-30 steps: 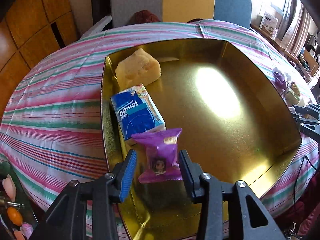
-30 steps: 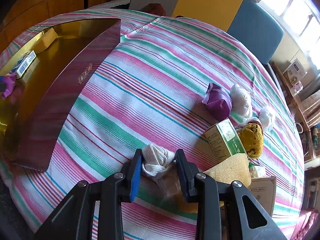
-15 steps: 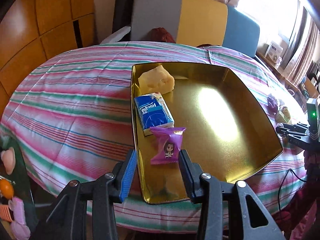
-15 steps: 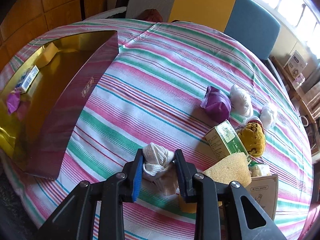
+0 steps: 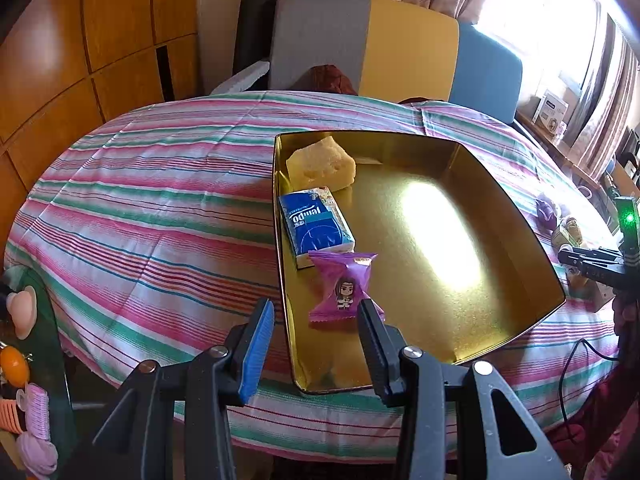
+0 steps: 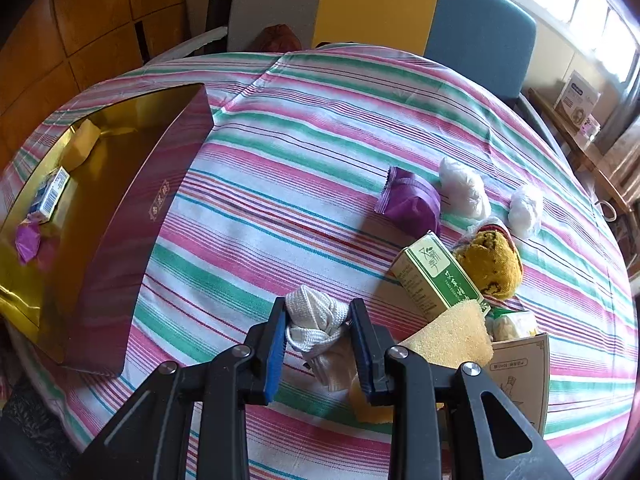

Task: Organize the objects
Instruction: 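Place the purple packet in the tray with left tool while right tool grasps white socks, then carry the white socks into the gold tray and open the right tool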

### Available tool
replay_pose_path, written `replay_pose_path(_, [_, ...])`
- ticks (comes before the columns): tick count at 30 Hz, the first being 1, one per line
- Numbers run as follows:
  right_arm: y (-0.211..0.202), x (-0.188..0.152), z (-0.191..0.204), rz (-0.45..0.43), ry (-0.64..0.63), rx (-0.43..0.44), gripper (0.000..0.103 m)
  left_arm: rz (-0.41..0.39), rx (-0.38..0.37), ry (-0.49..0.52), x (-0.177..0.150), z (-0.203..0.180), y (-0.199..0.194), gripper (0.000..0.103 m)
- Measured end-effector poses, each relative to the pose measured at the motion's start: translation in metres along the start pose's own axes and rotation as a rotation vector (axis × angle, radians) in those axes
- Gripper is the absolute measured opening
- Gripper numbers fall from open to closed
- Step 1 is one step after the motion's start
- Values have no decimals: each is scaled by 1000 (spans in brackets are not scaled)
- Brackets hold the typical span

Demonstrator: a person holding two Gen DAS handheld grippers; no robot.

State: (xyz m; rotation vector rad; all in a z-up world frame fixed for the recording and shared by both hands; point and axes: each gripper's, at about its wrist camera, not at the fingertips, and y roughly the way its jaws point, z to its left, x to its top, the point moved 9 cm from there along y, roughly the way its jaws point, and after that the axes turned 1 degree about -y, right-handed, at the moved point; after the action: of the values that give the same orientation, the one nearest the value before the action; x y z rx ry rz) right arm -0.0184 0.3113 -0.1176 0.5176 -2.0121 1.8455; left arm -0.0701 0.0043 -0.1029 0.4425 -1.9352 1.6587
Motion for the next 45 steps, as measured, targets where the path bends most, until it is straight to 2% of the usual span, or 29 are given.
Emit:
replay_pose_path(8, [-19,9,5,-40,35,25,30,4,-6,-7,-2,1,1,43])
replay_pose_path(13, [-36,20,23,-84,38,64,30,4,-8,-16,-1,3,2,43])
replay_pose_path(17, [-61,38,51,-147,30,144,30,3,-10,-25,-1,5,2,43])
replay_pose_path(23, [-82,55,131,-184,-43,323,30,0,-12,-45,-1,12,2,43])
replay_pose_path(30, [-77,53,250,-122,-166,551,30,-19,25,-100,2,45,-8,43])
replay_pose_path(36, [-47,37,335,-3,-241,668,31,-28,44,-148,1,67,-10,43])
replay_pose_path(40, [-22,25,362,77,-256,693,36,-28,46,-159,0,72,-8,43])
replay_pose_path(43, [-15,23,369,91,-237,716,38,-24,48,-165,-1,74,-6,43])
replay_pose_path(45, [-15,24,367,80,-228,711,48,-23,49,-169,-3,74,-5,43])
